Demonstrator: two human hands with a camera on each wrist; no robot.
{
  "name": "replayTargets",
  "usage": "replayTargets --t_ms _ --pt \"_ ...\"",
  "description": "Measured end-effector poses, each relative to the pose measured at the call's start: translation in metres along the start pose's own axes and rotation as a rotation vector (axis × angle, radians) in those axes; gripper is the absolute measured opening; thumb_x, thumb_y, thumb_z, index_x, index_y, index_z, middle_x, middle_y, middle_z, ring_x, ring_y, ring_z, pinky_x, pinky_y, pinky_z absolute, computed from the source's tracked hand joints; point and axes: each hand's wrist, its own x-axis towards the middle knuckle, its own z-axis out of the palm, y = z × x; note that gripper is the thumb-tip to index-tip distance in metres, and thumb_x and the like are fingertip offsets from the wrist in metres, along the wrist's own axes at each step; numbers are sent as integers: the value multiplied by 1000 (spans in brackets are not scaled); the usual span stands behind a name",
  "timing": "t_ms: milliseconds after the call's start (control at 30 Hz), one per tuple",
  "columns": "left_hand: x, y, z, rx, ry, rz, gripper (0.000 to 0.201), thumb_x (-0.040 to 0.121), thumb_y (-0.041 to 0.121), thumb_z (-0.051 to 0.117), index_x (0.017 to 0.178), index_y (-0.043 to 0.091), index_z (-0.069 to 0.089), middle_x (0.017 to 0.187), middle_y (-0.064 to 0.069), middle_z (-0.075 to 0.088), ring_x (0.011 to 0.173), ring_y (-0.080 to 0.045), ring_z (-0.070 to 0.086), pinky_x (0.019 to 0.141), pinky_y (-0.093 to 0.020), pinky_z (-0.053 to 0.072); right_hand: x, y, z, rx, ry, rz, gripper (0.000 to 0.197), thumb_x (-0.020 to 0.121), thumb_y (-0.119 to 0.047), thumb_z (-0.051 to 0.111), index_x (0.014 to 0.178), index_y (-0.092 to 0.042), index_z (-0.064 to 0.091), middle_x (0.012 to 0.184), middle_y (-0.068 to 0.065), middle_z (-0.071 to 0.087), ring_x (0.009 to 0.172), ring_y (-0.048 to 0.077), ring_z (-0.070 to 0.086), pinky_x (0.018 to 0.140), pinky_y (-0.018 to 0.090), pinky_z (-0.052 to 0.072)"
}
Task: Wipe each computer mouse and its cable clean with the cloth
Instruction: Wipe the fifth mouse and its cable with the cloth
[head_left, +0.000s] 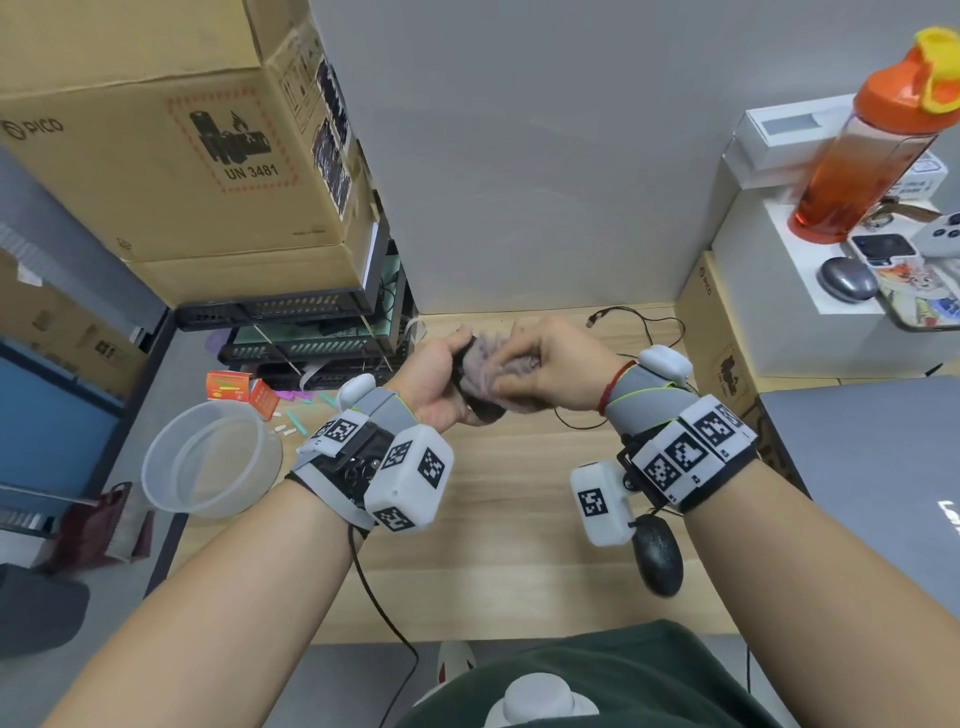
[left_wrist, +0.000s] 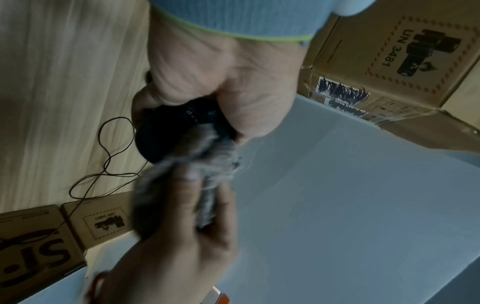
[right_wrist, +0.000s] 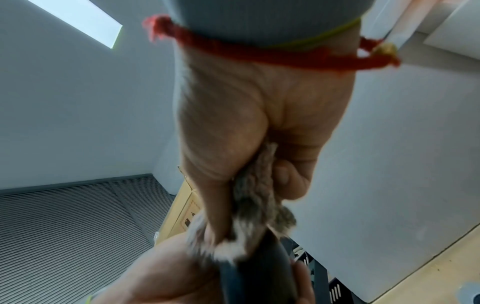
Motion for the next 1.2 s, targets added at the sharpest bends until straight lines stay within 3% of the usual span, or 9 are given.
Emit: replayTargets --t_ms 133,333,533,767,900,967,1000,1133,1200 --pt "3 1 7 -15 -1 20 35 106 35 34 104 20 66 100 -10 71 84 -30 68 76 -42 53 12 1 5 8 229 30 22 74 -26 84 95 -25 79 86 10 59 82 23 60 76 29 46" --pt "9 16 0 -228 121 29 52 108 42 38 137 1 53 139 -22 60 113 -37 67 74 -51 56 0 5 6 0 -29 -70 20 68 -26 88 86 -28 79 73 -10 45 67 6 47 63 15 34" --pt "5 3 15 8 -33 16 39 107 38 32 100 21 66 85 -3 75 70 -19 72 74 -39 52 16 14 -3 92 291 51 18 73 -22 85 89 -24 78 79 -6 58 78 13 59 77 26 43" --pt "1 11 12 -35 -21 35 55 107 51 32 110 9 68 108 -15 74 86 -30 73 79 -41 52 -4 20 -4 248 -79 23 29 69 -13 87 74 -37 73 74 -15 65 73 0 59 75 18 46" --pt "-10 2 24 -61 -138 59 73 104 63 22 100 11 73 94 -13 73 70 -27 69 72 -36 54 7 19 -5 354 127 47 25 76 -12 83 76 -34 70 74 -13 67 68 -4 59 73 18 49" --pt "-14 -2 29 -65 -190 71 92 94 79 10 102 11 71 81 -14 66 61 -26 63 56 -30 54 13 18 0 329 233 84 6 79 -33 79 79 -33 73 81 -9 72 77 2 65 82 28 55" --pt "-15 -3 32 -35 -206 77 101 88 85 6 106 10 70 79 -16 63 60 -25 60 52 -28 52 14 22 1 283 279 109 16 78 -46 74 84 -31 74 84 -7 73 82 7 67 85 33 54" --pt "-14 0 29 -87 -250 111 116 76 93 0 106 4 69 86 -15 68 67 -26 59 59 -29 54 4 22 6 300 300 74 5 84 -32 75 89 -32 75 77 -7 65 74 -1 60 75 21 46" --pt "-10 3 18 -100 -223 107 121 73 97 2 108 2 69 100 -23 71 78 -37 69 73 -39 59 -4 17 11 310 232 -5 14 78 -24 82 91 -27 78 77 -8 61 73 0 57 74 21 45"
